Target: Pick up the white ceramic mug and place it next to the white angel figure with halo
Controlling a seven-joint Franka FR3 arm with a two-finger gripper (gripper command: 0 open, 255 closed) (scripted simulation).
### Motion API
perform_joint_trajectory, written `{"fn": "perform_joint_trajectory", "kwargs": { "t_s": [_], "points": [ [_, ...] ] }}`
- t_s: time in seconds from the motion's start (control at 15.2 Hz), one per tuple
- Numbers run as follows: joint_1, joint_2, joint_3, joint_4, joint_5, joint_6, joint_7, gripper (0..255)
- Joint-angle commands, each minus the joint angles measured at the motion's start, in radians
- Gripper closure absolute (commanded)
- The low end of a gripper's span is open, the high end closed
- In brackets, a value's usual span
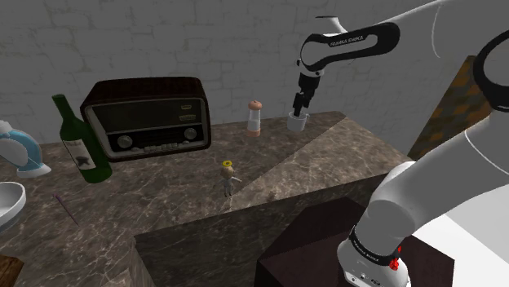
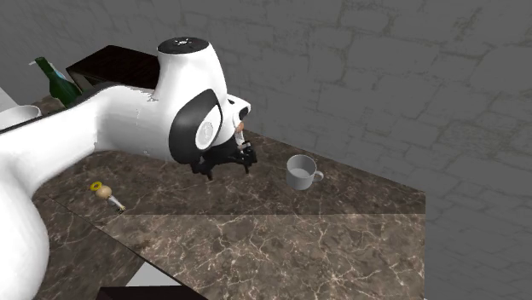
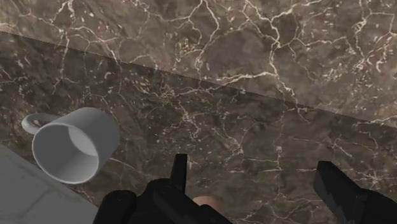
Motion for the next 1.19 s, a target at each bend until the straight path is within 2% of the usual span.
{"fn": "perform_joint_trajectory", "kwargs": {
  "t_s": [0.0, 0.26, 0.59, 1.12],
  "points": [
    [0.0, 0.069, -0.028, 0.028, 0.011, 0.042, -0.034, 0],
    [-0.005, 0.213, -0.083, 0.099, 0.054, 0.111, -0.117, 0],
    [-0.025, 0.406, -0.131, 0.217, 0.144, 0.171, -0.233, 0],
    [-0.118, 0.724, -0.135, 0.475, 0.309, 0.195, -0.399, 0]
  ]
}}
